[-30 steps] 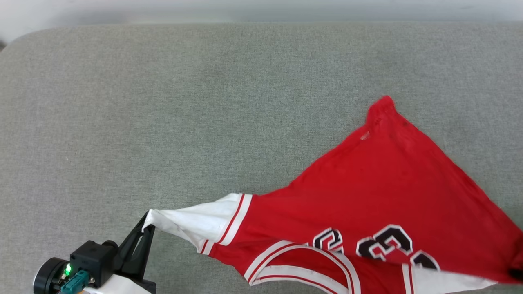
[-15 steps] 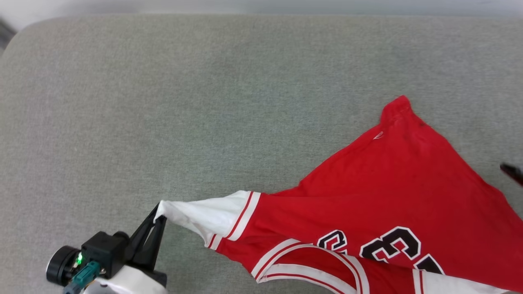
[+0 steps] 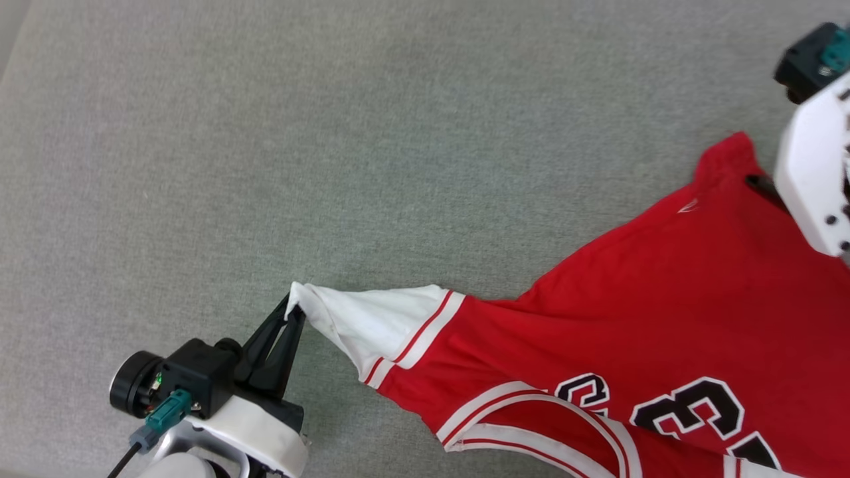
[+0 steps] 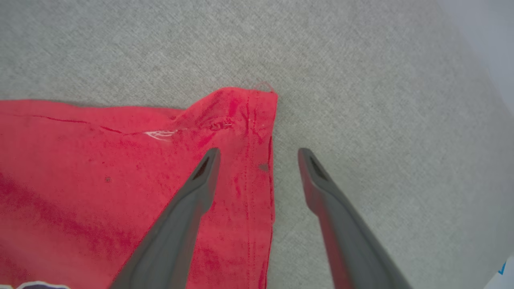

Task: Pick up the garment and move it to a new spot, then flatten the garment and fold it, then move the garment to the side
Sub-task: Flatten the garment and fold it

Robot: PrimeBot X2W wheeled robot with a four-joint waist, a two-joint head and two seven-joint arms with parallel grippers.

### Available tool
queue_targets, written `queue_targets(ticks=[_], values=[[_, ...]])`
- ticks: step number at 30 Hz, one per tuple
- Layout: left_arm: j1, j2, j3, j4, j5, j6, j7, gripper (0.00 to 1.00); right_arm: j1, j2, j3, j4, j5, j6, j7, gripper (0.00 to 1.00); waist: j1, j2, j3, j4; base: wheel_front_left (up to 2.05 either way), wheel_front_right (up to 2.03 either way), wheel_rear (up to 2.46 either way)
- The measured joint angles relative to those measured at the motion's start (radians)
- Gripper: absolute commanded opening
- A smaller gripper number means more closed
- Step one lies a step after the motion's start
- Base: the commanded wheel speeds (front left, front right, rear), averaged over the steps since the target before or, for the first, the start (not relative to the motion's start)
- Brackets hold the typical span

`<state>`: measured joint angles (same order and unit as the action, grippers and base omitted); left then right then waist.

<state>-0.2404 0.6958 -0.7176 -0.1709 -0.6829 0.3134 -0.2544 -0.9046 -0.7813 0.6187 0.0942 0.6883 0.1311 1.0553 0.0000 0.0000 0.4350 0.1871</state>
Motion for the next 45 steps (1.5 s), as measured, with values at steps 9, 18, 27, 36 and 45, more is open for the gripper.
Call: queue_targets(ticks=[9, 18, 27, 36, 45], values=[[-0.035, -0.032, 0.002, 0.035, 0.013, -0.031, -0.004, 0.0, -0.092, 0.035, 0.202, 0.147, 0.003, -0.001, -0.033, 1.0, -0.0001, 0.0, 0.072, 0.029, 0.0, 0.0, 0.0], [-0.036, -0.03, 0.016, 0.084, 0.02, -0.049, -0.005, 0.0, -0.094, 0.057, 0.244, 0.204, 0.081, 0.0, -0.247, 0.0, 0.0, 0.0, 0.014, 0.002, 0.0, 0.0, 0.0], [-0.156, 0.012, 0.074, 0.106, 0.025, -0.075, 0.007, 0.0, -0.198, 0.046, 0.243, 0.178, 0.071, 0.0, -0.551, 0.0, 0.0, 0.0, -0.084, -0.064, 0.0, 0.0, 0.0], [-0.528, 0.034, 0.133, 0.141, 0.074, -0.156, 0.102, 0.0, -0.363, 0.11, 0.101, 0.266, -0.04, 0.0, -0.737, 0.0, 0.0, 0.0, -0.058, -0.113, 0.0, 0.0, 0.0], [-0.991, -0.005, 0.172, 0.288, 0.114, -0.264, 0.192, 0.0, -0.604, 0.252, -0.091, 0.387, -0.238, 0.0, -0.809, 0.0, 0.0001, 0.0, 0.049, -0.139, 0.0, 0.0, 0.0]])
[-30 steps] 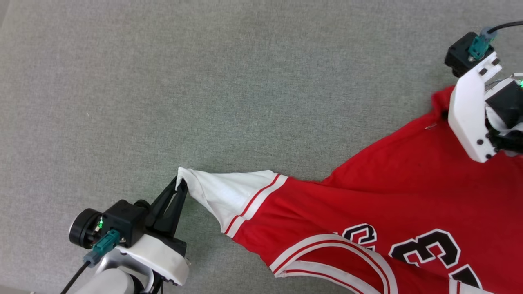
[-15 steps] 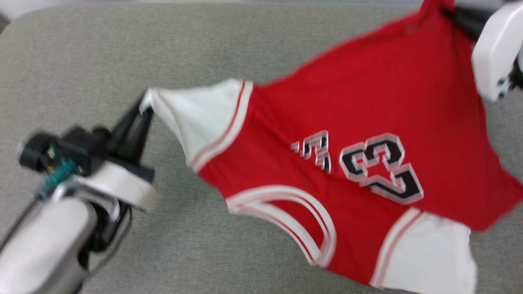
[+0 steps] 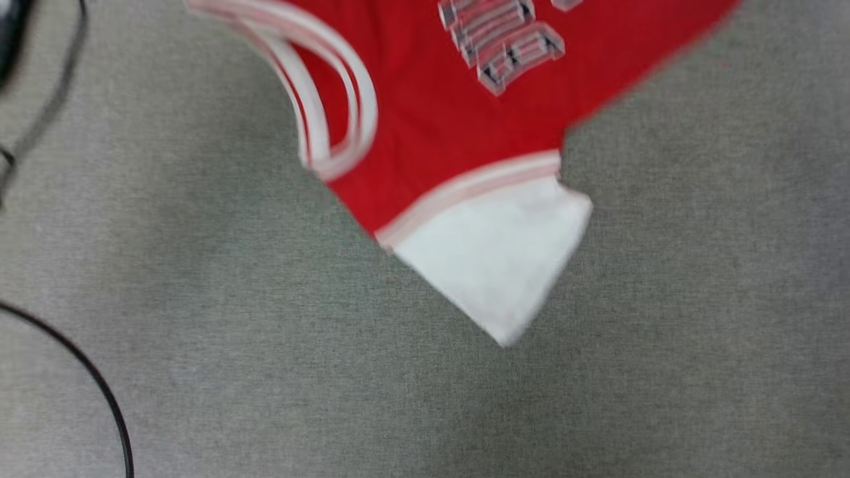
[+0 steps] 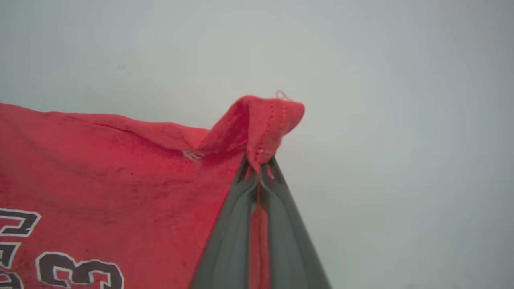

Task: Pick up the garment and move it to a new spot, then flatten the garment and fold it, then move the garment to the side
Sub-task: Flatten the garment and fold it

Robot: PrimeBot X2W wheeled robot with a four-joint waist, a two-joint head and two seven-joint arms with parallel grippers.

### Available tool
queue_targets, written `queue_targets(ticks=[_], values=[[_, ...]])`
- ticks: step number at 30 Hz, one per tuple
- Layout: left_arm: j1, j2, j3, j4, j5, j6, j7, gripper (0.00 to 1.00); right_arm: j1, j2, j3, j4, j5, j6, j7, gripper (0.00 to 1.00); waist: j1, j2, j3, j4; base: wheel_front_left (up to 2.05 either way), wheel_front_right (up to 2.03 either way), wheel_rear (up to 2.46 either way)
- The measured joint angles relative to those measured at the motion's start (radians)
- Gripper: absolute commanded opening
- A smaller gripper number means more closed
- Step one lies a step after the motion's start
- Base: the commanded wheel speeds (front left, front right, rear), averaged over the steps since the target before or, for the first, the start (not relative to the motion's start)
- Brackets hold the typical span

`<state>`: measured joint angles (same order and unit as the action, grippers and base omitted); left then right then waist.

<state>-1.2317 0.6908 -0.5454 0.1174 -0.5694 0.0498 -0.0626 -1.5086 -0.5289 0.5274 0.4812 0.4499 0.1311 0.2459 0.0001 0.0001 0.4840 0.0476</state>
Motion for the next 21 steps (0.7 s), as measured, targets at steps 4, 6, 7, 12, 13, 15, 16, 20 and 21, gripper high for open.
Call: queue_targets(ticks=[4, 6, 7, 12, 13, 15, 16, 20, 21], values=[[-0.222, -0.039, 0.009, 0.087, 0.023, -0.047, 0.016, 0.0, -0.123, 0.051, -0.05, 0.05, -0.082, 0.0, -0.005, 0.0, 0.0001, 0.0, 0.052, -0.005, 0.0, 0.0, 0.0], [-0.323, -0.053, 0.015, 0.133, 0.034, -0.068, 0.017, 0.0, -0.186, 0.068, -0.062, 0.07, -0.119, 0.0, -0.005, 0.0, 0.0, 0.0, 0.077, -0.008, 0.0, 0.0, 0.0], [-0.373, -0.058, 0.015, 0.159, 0.044, -0.079, 0.015, 0.0, -0.22, 0.076, -0.067, 0.081, -0.134, 0.0, -0.009, 0.0, 0.0001, 0.0, 0.09, -0.009, 0.0, 0.0, 0.0], [-0.557, -0.095, 0.001, 0.274, 0.078, -0.124, -0.004, 0.0, -0.345, 0.107, -0.086, 0.137, -0.193, 0.0, -0.036, 0.0, 0.0001, 0.0, 0.137, -0.011, 0.0, 0.0, 0.0], [-0.586, -0.1, 0.002, 0.296, 0.08, -0.129, -0.012, 0.0, -0.365, 0.115, -0.09, 0.15, -0.199, 0.0, -0.043, 0.0, 0.0001, 0.0, 0.143, -0.011, 0.0, 0.0, 0.0], [-0.632, -0.105, -0.003, 0.339, 0.083, -0.14, -0.022, 0.0, -0.392, 0.13, -0.091, 0.174, -0.207, 0.0, -0.056, 0.0, 0.0001, 0.0, 0.151, -0.011, 0.0, 0.0, 0.0], [-0.646, -0.107, -0.006, 0.358, 0.085, -0.146, -0.033, 0.0, -0.399, 0.136, -0.088, 0.184, -0.212, 0.0, -0.062, 0.0, 0.0001, 0.0, 0.154, -0.012, 0.0, 0.0, 0.0], [-0.659, -0.112, -0.03, 0.435, 0.082, -0.161, -0.059, 0.0, -0.399, 0.152, -0.065, 0.228, -0.215, 0.0, -0.091, 0.0, 0.0, 0.0, 0.158, -0.009, 0.0, 0.0, 0.0], [-0.652, -0.114, -0.034, 0.451, 0.077, -0.164, -0.071, 0.0, -0.39, 0.153, -0.058, 0.24, -0.215, 0.0, -0.1, 0.0, 0.0, 0.0, 0.157, -0.008, 0.0, 0.0, 0.0]])
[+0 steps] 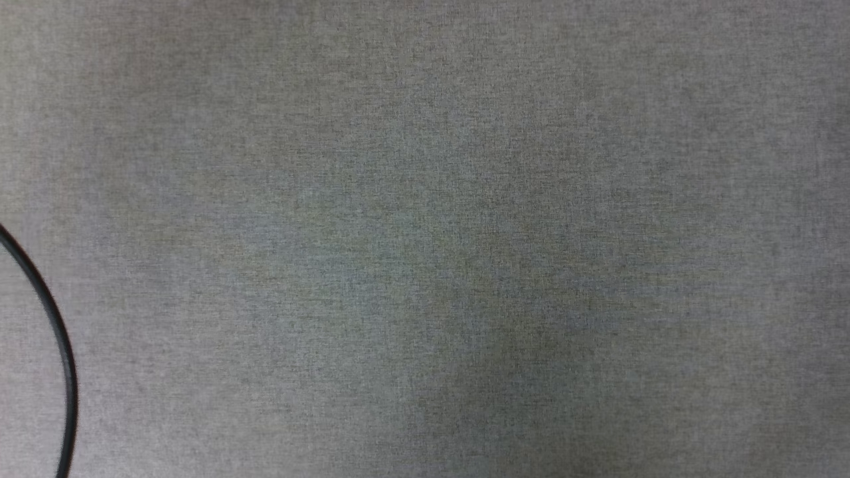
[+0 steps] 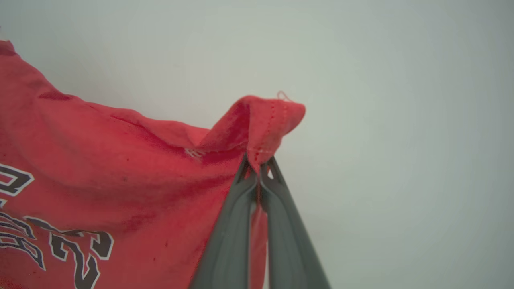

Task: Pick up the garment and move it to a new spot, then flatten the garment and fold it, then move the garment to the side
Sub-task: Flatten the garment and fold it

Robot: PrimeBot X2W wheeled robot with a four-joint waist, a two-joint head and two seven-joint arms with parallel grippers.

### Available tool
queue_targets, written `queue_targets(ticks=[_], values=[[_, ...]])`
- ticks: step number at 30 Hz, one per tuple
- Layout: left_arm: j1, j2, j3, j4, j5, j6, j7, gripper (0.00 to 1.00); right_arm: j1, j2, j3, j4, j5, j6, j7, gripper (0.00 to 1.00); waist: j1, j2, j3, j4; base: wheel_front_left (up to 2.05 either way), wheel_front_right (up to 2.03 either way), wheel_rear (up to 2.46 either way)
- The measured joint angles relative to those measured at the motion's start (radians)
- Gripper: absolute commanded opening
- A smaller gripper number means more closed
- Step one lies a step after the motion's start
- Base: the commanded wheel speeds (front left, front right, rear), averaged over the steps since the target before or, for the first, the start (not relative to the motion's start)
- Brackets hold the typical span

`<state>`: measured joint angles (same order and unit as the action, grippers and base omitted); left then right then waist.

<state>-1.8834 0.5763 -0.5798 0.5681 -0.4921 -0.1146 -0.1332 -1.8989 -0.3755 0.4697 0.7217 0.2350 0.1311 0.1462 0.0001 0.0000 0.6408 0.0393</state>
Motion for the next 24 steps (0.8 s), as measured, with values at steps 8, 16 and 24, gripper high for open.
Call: queue_targets(ticks=[8, 16, 24], values=[[0.185, -0.001, -0.072, 0.086, -0.05, -0.012, -0.068, 0.0, 0.189, 0.023, 0.079, 0.073, 0.047, 0.0, -0.086, 0.0, 0.0, 0.0, -0.036, -0.003, 0.0, 0.0, 0.0], [0.528, 0.016, -0.142, 0.038, -0.1, -0.013, -0.114, 0.0, 0.475, 0.019, 0.195, 0.091, 0.159, 0.0, -0.174, 0.0, -0.0001, 0.0, -0.123, -0.011, 0.0, 0.0, 0.0], [0.95, 0.057, -0.192, -0.186, -0.137, 0.098, -0.121, 0.0, 0.762, -0.087, 0.325, 0.027, 0.298, 0.0, -0.203, 0.0, -0.0002, 0.0, -0.244, -0.011, 0.0, 0.0, 0.0]])
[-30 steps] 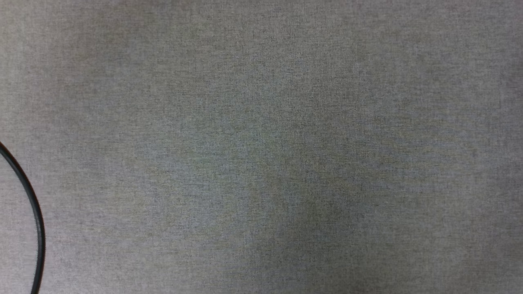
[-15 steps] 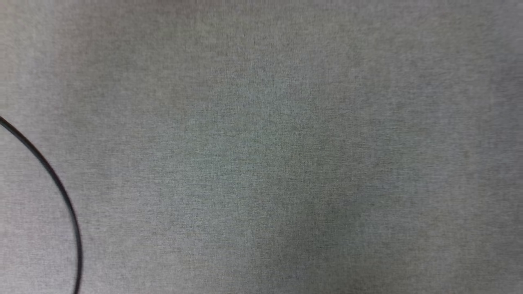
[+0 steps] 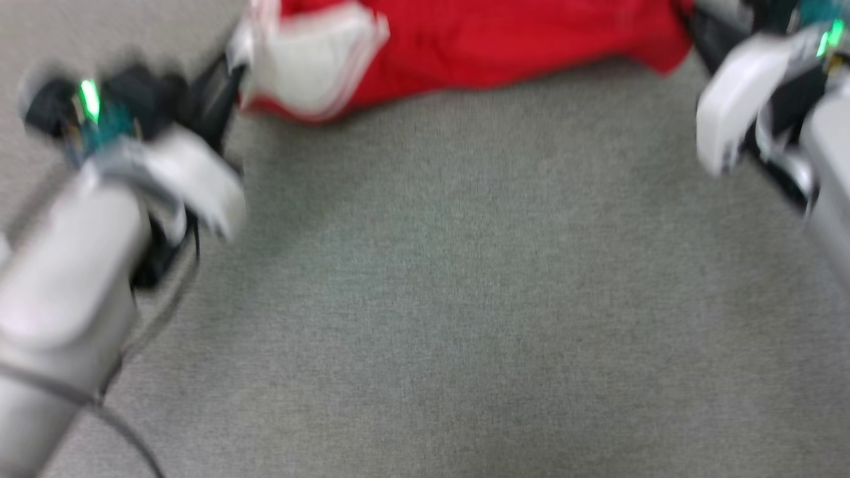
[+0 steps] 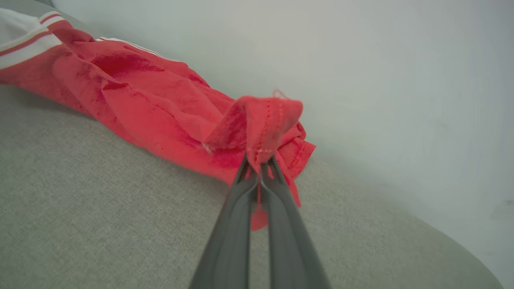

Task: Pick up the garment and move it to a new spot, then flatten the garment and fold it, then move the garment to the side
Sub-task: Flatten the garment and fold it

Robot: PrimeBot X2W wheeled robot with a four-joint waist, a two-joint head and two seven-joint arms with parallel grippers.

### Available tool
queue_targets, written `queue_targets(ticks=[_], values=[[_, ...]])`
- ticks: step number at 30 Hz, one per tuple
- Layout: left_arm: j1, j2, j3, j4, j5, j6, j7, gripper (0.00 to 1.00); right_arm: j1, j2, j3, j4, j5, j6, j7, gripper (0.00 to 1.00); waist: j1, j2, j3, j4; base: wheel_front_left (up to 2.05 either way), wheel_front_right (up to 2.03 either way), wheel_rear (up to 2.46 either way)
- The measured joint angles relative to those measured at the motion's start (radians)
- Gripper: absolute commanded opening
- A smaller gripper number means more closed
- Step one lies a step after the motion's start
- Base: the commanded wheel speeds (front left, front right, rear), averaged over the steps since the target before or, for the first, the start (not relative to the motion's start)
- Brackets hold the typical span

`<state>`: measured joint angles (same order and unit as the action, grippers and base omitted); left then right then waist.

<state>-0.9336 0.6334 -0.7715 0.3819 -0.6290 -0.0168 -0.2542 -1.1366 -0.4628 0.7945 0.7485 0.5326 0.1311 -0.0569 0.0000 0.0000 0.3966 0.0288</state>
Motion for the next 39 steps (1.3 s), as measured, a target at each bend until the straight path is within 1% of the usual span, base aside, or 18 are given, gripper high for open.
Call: queue_targets(ticks=[3, 7, 13, 16, 19, 23, 28, 32, 35, 39], values=[[0.155, 0.035, -0.011, -0.094, -0.029, 0.057, 0.007, 0.0, 0.102, -0.034, 0.04, -0.036, 0.052, 0.0, -0.001, 0.0, 0.0, 0.0, -0.049, 0.0, 0.0, 0.0, 0.0], [0.348, 0.063, -0.023, -0.199, -0.076, 0.137, 0.009, 0.0, 0.228, -0.075, 0.086, -0.087, 0.104, 0.0, -0.005, 0.0, -0.0001, 0.0, -0.109, -0.001, 0.0, 0.0, 0.0], [0.593, 0.083, -0.068, -0.298, -0.134, 0.207, 0.012, 0.0, 0.42, -0.128, 0.112, -0.157, 0.155, 0.0, -0.019, 0.0, -0.0002, 0.0, -0.194, -0.004, 0.0, 0.0, 0.0], [0.695, 0.105, -0.075, -0.344, -0.156, 0.249, 0.009, 0.0, 0.51, -0.16, 0.098, -0.187, 0.174, 0.0, -0.031, 0.0, -0.0002, 0.0, -0.233, -0.009, 0.0, 0.0, 0.0], [0.785, 0.122, -0.084, -0.388, -0.186, 0.281, 0.008, 0.0, 0.612, -0.189, 0.087, -0.225, 0.185, 0.0, -0.031, 0.0, -0.0003, 0.0, -0.268, -0.012, 0.0, 0.0, 0.0], [0.89, 0.127, -0.09, -0.446, -0.221, 0.331, 0.005, 0.0, 0.752, -0.232, 0.055, -0.291, 0.199, 0.0, -0.027, 0.0, -0.0003, 0.0, -0.309, -0.015, 0.0, 0.0, 0.0], [1.01, 0.127, -0.106, -0.484, -0.252, 0.366, 0.003, 0.0, 0.914, -0.269, -0.017, -0.369, 0.205, 0.0, -0.004, 0.0, -0.0003, 0.0, -0.344, -0.021, 0.0, 0.0, 0.0], [1.048, 0.127, -0.106, -0.502, -0.255, 0.379, -0.002, 0.0, 0.995, -0.27, -0.086, -0.424, 0.187, 0.0, 0.023, 0.0, -0.0003, 0.0, -0.347, -0.023, 0.0, 0.0, 0.0], [1.033, 0.135, -0.091, -0.505, -0.237, 0.378, -0.003, 0.0, 1.016, -0.255, -0.152, -0.459, 0.166, 0.0, 0.042, 0.0, -0.0002, 0.0, -0.341, -0.021, 0.0, 0.0, 0.0], [0.938, 0.157, -0.067, -0.502, -0.197, 0.357, 0.003, 0.0, 1.018, -0.226, -0.242, -0.506, 0.129, 0.0, 0.069, 0.0, -0.0001, 0.0, -0.322, -0.017, 0.0, 0.0, 0.0]])
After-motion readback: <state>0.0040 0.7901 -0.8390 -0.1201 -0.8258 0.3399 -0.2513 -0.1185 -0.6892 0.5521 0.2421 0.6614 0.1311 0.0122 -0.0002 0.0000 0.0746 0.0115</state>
